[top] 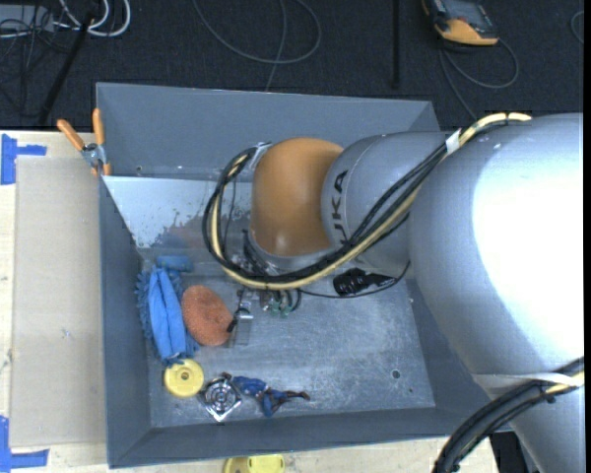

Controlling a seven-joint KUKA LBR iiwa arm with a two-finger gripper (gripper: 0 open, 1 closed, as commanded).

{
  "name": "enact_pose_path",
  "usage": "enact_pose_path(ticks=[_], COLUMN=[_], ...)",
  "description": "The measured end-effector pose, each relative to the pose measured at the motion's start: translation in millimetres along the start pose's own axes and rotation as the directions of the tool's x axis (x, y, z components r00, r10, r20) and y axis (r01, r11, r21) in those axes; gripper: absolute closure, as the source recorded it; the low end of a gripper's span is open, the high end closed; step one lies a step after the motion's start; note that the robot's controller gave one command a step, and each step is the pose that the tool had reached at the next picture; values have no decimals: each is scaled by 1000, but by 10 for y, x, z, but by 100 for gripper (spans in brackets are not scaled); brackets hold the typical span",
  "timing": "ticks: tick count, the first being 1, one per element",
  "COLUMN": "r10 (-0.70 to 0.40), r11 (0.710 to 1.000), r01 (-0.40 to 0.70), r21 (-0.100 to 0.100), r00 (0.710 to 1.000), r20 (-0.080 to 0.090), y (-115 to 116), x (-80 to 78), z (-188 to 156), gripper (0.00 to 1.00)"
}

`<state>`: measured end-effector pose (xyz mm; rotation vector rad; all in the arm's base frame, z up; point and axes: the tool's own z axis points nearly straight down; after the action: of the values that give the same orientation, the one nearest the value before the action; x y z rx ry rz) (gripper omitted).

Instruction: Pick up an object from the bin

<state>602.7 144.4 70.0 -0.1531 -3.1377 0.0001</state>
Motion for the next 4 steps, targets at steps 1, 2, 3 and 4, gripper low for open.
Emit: enact_pose_path(ticks=[1, 2, 3, 4], r10=[-221, -29, -29, -101], r11=[975, 1000, 1000, 995], r01=[221, 29, 29, 101], r21=[0, 0, 0, 0], r00=[975, 1000, 1000, 995], r20=[-2, -1, -1, 0], y=[184, 183, 183, 322], x=[219, 338, 338, 760], z=[-117, 7, 7, -890], gripper=[0, 100, 100, 100])
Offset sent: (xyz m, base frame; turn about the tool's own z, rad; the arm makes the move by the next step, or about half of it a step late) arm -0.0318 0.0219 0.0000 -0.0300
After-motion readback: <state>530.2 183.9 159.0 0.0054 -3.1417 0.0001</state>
